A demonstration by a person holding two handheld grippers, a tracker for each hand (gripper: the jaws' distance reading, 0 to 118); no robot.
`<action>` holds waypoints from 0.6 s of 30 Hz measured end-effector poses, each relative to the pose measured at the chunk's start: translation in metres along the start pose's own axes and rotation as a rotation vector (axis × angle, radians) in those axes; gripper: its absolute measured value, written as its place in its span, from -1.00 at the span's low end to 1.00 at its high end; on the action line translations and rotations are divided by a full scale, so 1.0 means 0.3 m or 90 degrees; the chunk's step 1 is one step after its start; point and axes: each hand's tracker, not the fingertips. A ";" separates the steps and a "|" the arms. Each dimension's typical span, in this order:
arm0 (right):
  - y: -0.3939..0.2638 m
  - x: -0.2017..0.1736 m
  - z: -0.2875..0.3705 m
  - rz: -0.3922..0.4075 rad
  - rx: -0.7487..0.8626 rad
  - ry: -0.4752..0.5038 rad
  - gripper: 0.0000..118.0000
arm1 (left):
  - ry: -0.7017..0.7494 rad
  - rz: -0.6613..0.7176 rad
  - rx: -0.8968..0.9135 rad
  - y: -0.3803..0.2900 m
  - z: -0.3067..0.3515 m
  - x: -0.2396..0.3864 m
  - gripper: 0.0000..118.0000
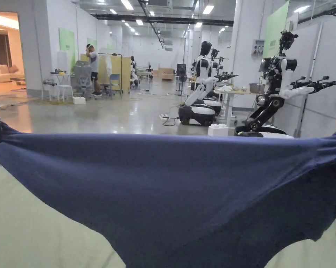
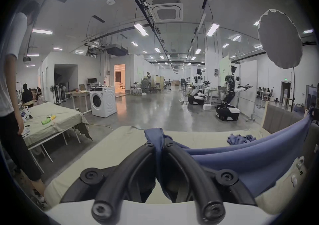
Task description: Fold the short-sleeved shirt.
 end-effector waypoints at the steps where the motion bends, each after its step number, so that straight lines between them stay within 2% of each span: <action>1: 0.031 -0.005 -0.061 0.009 0.012 -0.007 -0.78 | 0.014 -0.003 0.005 0.032 -0.043 0.006 -0.93; 3: 0.091 -0.041 -0.163 0.029 0.028 -0.014 -0.78 | 0.038 -0.012 0.024 0.079 -0.131 0.028 -0.93; 5: 0.137 -0.092 -0.261 0.052 0.071 -0.052 -0.78 | 0.056 -0.034 0.030 0.122 -0.236 0.072 -0.93; 8: 0.211 -0.180 -0.369 0.113 0.162 -0.081 -0.78 | 0.097 -0.055 0.057 0.179 -0.350 0.146 -0.93; 9: 0.224 -0.195 -0.404 0.116 0.172 -0.095 -0.78 | 0.098 -0.047 0.074 0.196 -0.374 0.160 -0.93; 14: 0.215 -0.193 -0.567 0.077 0.177 -0.107 -0.78 | 0.093 -0.037 0.071 0.205 -0.526 0.224 -0.93; 16: 0.147 -0.174 -0.608 0.074 0.171 -0.113 -0.78 | 0.084 -0.041 0.067 0.149 -0.569 0.248 -0.93; 18: 0.040 -0.142 -0.638 0.043 0.162 -0.107 -0.78 | 0.066 -0.035 0.041 0.065 -0.614 0.265 -0.93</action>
